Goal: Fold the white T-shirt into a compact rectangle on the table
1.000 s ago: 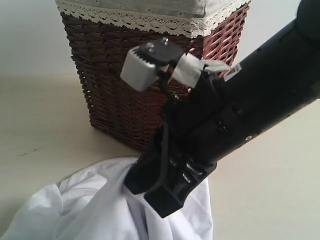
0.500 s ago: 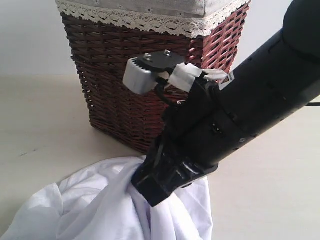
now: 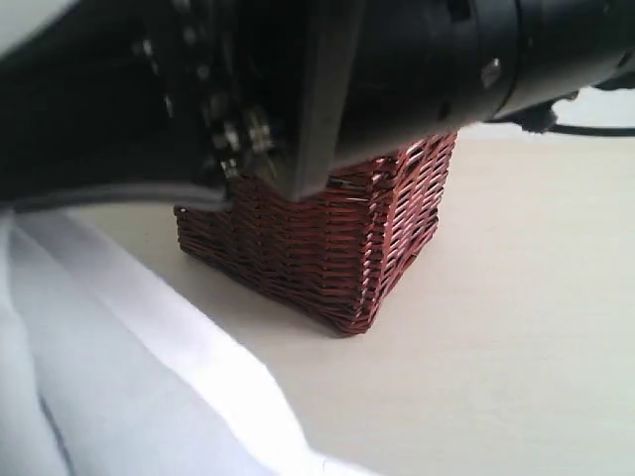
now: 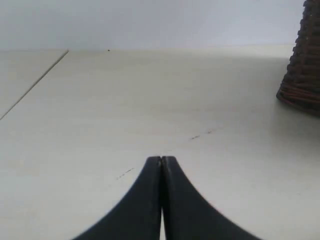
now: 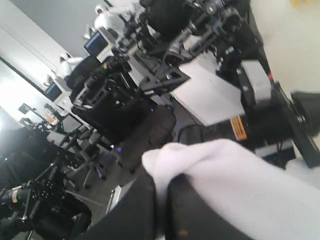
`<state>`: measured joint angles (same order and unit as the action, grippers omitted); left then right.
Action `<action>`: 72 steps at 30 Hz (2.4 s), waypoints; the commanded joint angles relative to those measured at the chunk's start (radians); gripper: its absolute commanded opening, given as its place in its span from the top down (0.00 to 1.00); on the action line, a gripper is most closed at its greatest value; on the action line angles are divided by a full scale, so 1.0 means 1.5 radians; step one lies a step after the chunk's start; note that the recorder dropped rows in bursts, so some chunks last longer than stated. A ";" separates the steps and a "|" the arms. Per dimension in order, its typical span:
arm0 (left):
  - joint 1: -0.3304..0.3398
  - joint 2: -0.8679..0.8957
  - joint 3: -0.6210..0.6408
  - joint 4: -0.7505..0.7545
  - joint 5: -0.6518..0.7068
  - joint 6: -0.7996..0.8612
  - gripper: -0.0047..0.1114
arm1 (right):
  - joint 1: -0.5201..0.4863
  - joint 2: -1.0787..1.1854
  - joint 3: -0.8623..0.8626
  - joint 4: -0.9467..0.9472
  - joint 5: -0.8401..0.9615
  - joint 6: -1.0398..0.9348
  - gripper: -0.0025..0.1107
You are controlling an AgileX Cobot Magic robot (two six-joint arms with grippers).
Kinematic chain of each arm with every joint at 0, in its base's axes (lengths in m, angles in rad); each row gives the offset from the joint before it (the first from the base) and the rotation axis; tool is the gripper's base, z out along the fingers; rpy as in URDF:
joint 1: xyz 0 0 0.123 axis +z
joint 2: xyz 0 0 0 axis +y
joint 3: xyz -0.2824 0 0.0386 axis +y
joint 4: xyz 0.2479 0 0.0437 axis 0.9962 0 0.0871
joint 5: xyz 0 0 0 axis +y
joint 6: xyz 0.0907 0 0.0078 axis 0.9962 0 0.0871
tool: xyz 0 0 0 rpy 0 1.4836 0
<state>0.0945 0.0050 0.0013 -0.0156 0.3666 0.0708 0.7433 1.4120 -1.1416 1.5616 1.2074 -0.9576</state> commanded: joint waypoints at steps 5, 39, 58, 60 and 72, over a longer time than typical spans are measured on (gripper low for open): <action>-0.004 -0.003 -0.001 0.001 -0.006 0.001 0.96 | 0.001 0.014 -0.001 -0.224 -0.239 0.172 0.98; -0.004 -0.003 -0.001 0.001 -0.006 0.001 0.96 | -0.001 0.034 0.082 -1.026 -0.430 0.539 0.98; -0.004 -0.003 -0.001 0.001 -0.006 0.001 0.96 | -0.183 0.268 -0.097 -1.327 -0.638 0.944 0.98; -0.004 -0.003 -0.001 0.001 -0.006 0.001 0.96 | -0.218 0.274 -0.134 -1.368 -0.598 1.010 0.98; -0.004 -0.003 -0.001 0.001 -0.006 0.001 0.96 | -0.181 0.268 -0.151 -1.389 -0.613 0.997 0.98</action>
<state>0.0945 0.0050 0.0013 -0.0139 0.3666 0.0708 0.4383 1.8435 -1.3609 -0.5183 0.3910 0.6118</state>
